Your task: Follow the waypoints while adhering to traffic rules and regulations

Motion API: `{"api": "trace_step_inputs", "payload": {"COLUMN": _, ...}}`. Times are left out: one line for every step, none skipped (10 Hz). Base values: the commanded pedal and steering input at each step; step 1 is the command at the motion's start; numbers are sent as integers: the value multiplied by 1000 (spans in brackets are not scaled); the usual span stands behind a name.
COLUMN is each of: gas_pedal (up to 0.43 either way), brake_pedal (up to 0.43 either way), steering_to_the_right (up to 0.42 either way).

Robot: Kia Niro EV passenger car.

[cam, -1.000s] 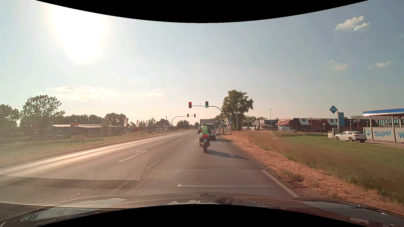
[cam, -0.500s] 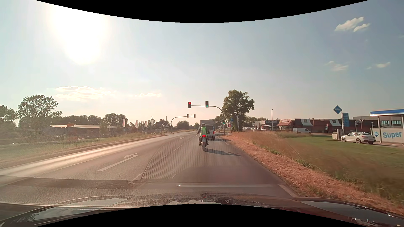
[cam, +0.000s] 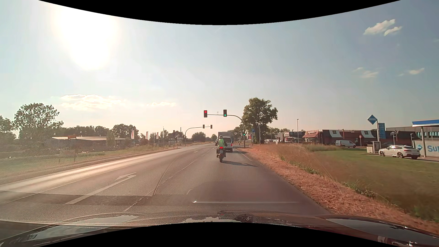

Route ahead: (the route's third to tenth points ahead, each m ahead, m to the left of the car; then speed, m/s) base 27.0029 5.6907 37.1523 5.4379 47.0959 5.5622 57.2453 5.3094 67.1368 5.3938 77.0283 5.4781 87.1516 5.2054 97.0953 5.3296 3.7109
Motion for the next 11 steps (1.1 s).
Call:
{"api": "trace_step_inputs", "payload": {"gas_pedal": 0, "brake_pedal": 0, "steering_to_the_right": -4}}
{"api": "trace_step_inputs", "payload": {"gas_pedal": 0, "brake_pedal": 0, "steering_to_the_right": -3}}
{"api": "trace_step_inputs", "payload": {"gas_pedal": 0, "brake_pedal": 0, "steering_to_the_right": -3}}
{"api": "trace_step_inputs", "payload": {"gas_pedal": 0, "brake_pedal": 0, "steering_to_the_right": -3}}
{"api": "trace_step_inputs", "payload": {"gas_pedal": 0, "brake_pedal": 0, "steering_to_the_right": -3}}
{"api": "trace_step_inputs", "payload": {"gas_pedal": 0, "brake_pedal": 0, "steering_to_the_right": -3}}
{"api": "trace_step_inputs", "payload": {"gas_pedal": 0, "brake_pedal": 0, "steering_to_the_right": -3}}
{"api": "trace_step_inputs", "payload": {"gas_pedal": 0, "brake_pedal": 0, "steering_to_the_right": -3}}
{"api": "trace_step_inputs", "payload": {"gas_pedal": 0, "brake_pedal": 0, "steering_to_the_right": -3}}
{"api": "trace_step_inputs", "payload": {"gas_pedal": 0, "brake_pedal": 0, "steering_to_the_right": -3}}
{"api": "trace_step_inputs", "payload": {"gas_pedal": 0, "brake_pedal": 0, "steering_to_the_right": -3}}
